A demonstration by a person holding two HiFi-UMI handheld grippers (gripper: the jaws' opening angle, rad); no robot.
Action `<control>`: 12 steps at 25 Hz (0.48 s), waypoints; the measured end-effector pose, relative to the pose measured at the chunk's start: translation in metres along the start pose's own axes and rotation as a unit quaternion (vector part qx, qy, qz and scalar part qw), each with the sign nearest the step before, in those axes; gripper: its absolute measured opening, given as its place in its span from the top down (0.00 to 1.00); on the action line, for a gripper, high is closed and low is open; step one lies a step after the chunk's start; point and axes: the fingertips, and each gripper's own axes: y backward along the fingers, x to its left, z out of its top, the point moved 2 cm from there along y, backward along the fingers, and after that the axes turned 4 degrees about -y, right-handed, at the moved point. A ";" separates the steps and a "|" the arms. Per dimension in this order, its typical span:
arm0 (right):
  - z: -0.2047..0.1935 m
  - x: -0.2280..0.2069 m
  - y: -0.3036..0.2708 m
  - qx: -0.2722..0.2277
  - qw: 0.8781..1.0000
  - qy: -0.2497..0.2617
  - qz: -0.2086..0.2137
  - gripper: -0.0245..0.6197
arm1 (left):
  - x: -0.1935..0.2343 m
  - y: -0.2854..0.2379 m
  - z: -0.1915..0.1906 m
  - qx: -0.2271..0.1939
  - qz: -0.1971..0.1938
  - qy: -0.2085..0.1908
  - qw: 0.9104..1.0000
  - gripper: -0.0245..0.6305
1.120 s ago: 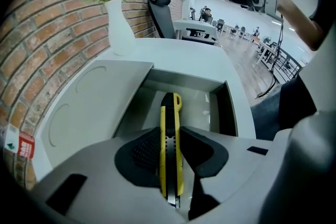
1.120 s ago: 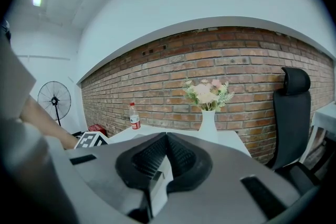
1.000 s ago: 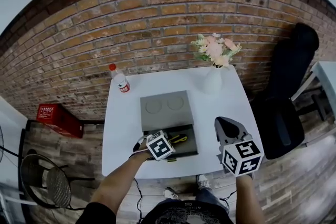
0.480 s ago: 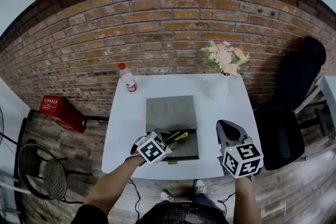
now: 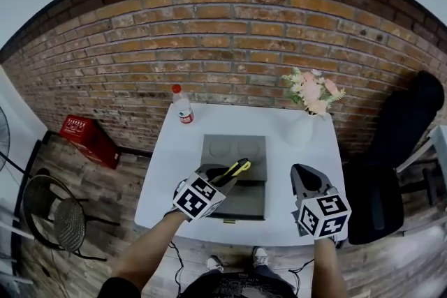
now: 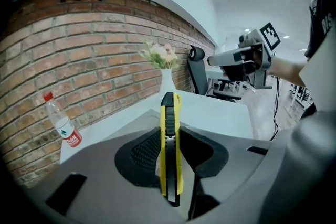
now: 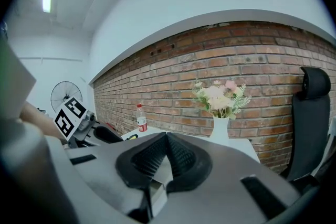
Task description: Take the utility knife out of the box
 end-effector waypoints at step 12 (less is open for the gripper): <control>0.033 0.001 -0.018 -0.023 0.999 0.025 0.031 0.93 | 0.042 0.054 0.052 -0.097 0.116 0.045 0.987 0.77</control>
